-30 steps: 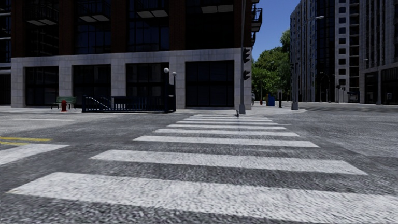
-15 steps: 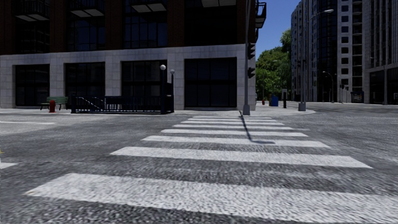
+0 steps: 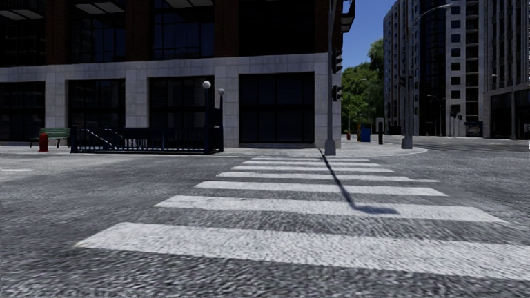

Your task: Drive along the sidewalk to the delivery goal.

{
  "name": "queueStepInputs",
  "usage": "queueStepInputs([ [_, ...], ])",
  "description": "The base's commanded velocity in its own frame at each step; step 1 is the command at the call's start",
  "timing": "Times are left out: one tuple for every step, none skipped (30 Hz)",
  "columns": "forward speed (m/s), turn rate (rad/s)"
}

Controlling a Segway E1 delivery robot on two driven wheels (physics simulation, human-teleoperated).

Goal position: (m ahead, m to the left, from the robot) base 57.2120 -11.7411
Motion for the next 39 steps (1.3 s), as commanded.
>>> queueStepInputs([
  [2.00,-0.25],
  [2.00,-0.25],
  [2.00,-0.25],
  [2.00,-0.25],
  [2.00,-0.25],
  [2.00,-0.25],
  [2.00,-0.25],
  [2.00,-0.25],
  [2.00,-0.25],
  [2.00,-0.25],
  [2.00,-0.25],
  [2.00,-0.25],
  [2.00,-0.25],
  [2.00,-0.25],
  [2.00,-0.25],
  [2.00,-0.25],
  [2.00,-0.25],
  [2.00,-0.25],
  [2.00,-0.25],
  [2.00,-0.25],
  [2.00,-0.25],
  [2.00,-0.25],
  [2.00,-0.25],
  [2.00,-0.25],
  [2.00,-0.25],
  [2.00,-0.25],
  [2.00,-0.25],
  [2.00,-0.25],
  [2.00,-0.25],
  [2.00,-0.25],
  [2.00,-0.25],
  [2.00,-0.25],
  [2.00,-0.25],
  [2.00,-0.25],
  [2.00,-0.25],
  [2.00,-0.25],
  [2.00,-0.25],
  [2.00,-0.25],
  [2.00,-0.24],
])
